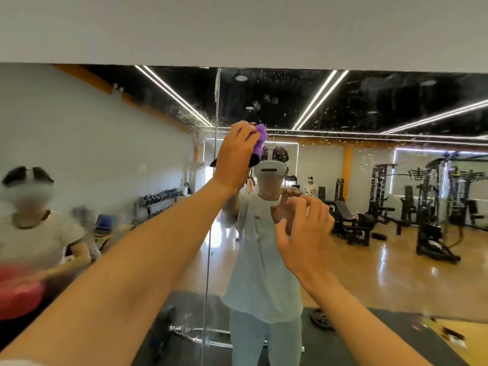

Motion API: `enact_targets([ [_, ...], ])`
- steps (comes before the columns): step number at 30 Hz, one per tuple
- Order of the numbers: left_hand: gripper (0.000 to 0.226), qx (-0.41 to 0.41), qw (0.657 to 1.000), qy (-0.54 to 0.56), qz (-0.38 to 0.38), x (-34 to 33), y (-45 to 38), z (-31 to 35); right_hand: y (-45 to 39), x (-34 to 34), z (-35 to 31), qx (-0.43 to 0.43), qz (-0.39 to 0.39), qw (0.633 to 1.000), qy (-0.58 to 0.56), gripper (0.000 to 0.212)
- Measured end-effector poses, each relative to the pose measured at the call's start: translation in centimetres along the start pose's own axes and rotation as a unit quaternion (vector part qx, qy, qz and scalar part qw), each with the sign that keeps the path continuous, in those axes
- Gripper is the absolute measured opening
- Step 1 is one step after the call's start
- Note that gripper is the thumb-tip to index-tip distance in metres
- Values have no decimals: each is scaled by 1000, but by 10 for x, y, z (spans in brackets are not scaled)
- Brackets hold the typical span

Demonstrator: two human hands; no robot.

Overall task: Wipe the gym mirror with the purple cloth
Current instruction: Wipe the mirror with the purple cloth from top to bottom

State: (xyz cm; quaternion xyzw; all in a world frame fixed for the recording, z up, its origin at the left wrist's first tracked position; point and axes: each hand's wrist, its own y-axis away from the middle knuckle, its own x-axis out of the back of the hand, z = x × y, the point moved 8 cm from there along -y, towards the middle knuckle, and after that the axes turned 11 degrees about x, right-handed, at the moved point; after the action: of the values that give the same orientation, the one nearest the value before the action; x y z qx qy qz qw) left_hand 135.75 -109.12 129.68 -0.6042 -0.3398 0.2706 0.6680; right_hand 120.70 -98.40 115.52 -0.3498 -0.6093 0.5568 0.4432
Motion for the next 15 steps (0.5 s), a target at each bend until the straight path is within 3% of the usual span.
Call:
enact_targets([
  [3,57,-32,995,-91,-10,-15,30,5,-1,-5,7,1,-1,1000,-4,38],
  [6,68,25,997,-66,-36,-15,32,-4,0,-12,17,-6,-11,1000,-9,32],
  [11,74,113,985,-126,-26,-7,-45,-17,-1,-16,25,10,-11,1000,-8,31],
  [15,74,131,978,-158,-22,-8,-90,-7,2,-12,35,-13,9,1000,-22,30],
])
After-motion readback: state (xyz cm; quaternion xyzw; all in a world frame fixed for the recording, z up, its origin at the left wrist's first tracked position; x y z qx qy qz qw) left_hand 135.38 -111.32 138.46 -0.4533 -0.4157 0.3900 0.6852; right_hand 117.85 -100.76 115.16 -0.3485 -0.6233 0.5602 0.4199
